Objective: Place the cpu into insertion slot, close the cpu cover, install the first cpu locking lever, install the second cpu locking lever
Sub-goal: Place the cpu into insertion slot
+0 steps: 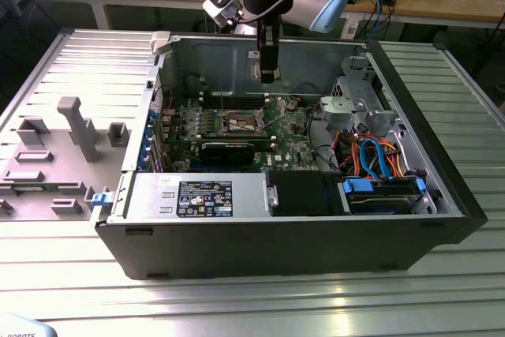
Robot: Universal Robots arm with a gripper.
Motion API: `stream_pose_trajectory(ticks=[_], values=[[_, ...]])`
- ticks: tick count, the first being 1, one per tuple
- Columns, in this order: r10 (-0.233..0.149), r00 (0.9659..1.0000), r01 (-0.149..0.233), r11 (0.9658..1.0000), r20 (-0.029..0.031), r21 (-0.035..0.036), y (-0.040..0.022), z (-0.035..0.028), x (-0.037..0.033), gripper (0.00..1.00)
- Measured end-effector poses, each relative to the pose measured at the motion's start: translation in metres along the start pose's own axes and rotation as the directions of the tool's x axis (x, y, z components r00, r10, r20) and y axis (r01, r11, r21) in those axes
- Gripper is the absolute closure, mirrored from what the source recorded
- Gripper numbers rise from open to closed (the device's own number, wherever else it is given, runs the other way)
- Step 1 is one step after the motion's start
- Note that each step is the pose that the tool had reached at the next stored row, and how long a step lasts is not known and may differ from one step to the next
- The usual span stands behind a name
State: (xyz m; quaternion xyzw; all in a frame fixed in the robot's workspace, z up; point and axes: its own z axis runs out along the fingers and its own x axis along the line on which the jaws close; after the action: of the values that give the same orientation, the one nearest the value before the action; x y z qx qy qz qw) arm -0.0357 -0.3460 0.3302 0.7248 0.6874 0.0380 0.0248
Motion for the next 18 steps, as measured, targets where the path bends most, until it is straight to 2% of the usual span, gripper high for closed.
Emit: stream_pose_trajectory(ticks=[18], values=[[0.0,1.0,0.0,1.0,-0.0001,-0.0001,-0.0004,0.0045,-0.0001,0.46]])
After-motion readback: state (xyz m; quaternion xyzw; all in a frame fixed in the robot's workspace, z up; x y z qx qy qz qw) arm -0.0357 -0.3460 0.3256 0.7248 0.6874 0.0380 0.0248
